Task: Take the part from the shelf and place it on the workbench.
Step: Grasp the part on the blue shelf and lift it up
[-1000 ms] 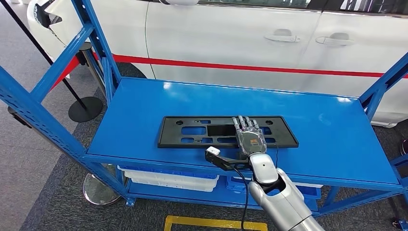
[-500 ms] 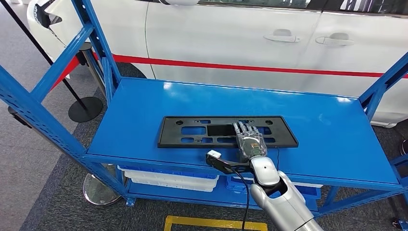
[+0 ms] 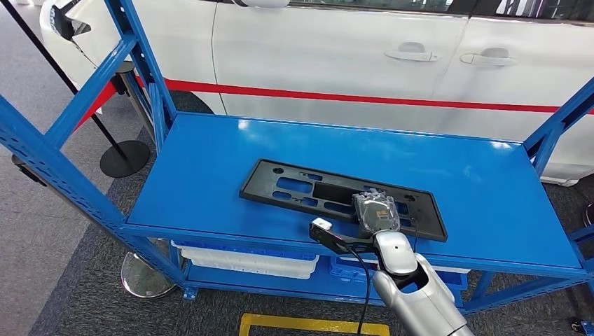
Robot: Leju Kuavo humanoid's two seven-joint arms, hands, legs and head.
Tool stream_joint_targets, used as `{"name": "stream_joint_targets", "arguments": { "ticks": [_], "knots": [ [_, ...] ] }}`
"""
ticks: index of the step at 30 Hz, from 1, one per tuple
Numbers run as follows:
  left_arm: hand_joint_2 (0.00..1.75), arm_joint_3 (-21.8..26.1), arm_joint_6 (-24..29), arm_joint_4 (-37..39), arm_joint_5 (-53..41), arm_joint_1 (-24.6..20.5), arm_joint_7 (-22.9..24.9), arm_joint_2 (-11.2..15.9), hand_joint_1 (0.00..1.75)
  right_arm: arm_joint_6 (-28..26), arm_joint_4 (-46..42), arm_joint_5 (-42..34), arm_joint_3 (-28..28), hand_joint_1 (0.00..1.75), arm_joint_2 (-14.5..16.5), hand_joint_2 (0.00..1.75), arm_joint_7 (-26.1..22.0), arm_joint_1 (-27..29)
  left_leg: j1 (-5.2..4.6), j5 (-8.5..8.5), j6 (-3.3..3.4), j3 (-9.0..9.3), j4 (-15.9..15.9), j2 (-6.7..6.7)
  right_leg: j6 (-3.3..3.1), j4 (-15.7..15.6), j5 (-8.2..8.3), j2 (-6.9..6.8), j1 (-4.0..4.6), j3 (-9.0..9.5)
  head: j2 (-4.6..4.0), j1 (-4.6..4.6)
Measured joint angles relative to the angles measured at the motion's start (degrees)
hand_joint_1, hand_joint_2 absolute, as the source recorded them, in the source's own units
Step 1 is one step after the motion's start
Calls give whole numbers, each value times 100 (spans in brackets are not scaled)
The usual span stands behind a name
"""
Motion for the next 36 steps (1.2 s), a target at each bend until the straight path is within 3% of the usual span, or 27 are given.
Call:
{"name": "stream_joint_targets", "arguments": {
  "ticks": [17, 22, 28, 36],
  "knots": [
    [175, 74, -58, -72, -4, 15, 0, -50, 0, -196, -111, -146, -119, 175, 3, 175, -84, 166, 0, 0, 0, -1, 0, 0, 0, 0, 0, 0, 0, 1, 0, 1],
    [175, 228, -166, -257, -13, 60, -99, -129, 0, -508, -540, -1156, -300, 175, -10, 175, -572, 150, -3, 1, 0, -16, 0, 0, 1, 3, 3, 3, 0, -13, 0, 1],
    [175, 518, -164, -386, -184, 75, -341, -176, 0, -557, -1609, -2678, -633, 175, -69, 175, -1147, -299, -8, 2, -1, -22, 0, 2, 1, 5, 4, 1, 0, -24, 0, 1],
    [175, 855, 23, -419, -264, 42, -604, -233, 0, -922, -2563, -3516, -833, 175, -105, 175, -1470, -323, -7, -1, -2, -30, 0, 2, -1, 4, 0, 2, 0, -33, 0, 0]
  ]
}}
